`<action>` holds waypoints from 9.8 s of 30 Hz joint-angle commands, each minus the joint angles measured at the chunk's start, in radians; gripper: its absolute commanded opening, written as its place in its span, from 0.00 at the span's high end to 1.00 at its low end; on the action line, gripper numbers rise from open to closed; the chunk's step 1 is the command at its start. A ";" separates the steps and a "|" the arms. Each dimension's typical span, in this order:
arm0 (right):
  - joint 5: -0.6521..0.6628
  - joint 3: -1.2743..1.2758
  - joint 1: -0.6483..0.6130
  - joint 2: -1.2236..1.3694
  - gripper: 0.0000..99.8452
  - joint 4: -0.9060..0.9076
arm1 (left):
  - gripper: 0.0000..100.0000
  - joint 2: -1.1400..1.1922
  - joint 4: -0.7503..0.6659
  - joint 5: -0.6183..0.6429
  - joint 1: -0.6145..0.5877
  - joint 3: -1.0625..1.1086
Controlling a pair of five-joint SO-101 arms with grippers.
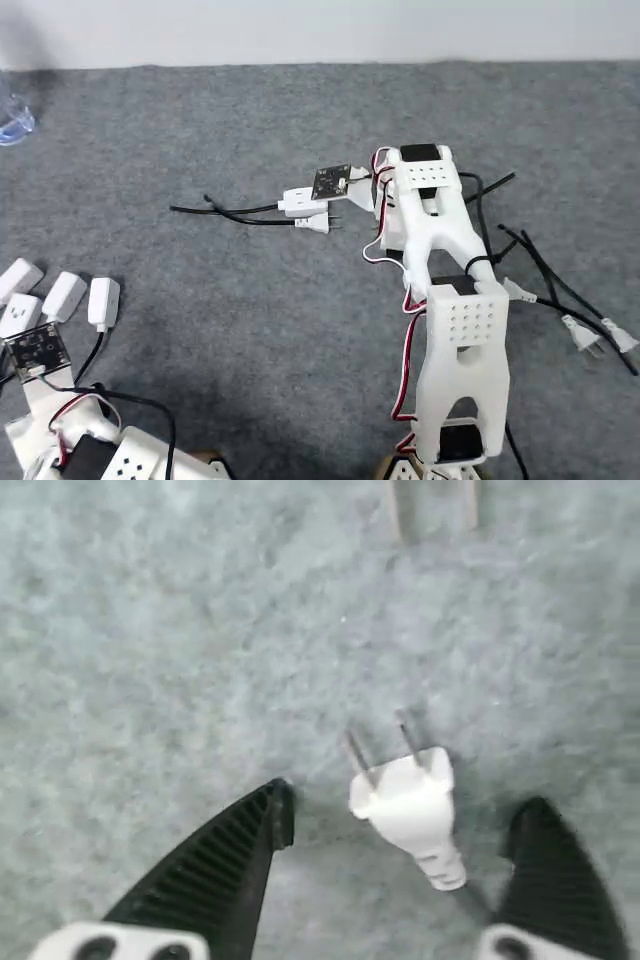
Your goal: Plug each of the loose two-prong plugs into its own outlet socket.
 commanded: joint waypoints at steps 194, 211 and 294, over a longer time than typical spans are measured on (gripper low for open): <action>-1.138 1.246 0.243 -0.906 0.71 -0.719 | 0.67 1.932 -0.064 -0.245 1.252 -1.765; -1.109 1.238 0.236 -0.855 0.71 -0.757 | 0.67 2.148 -0.235 -0.546 1.235 -1.695; -1.034 1.241 0.200 -0.846 0.71 -0.728 | 0.99 1.725 -0.160 -0.462 1.416 -1.377</action>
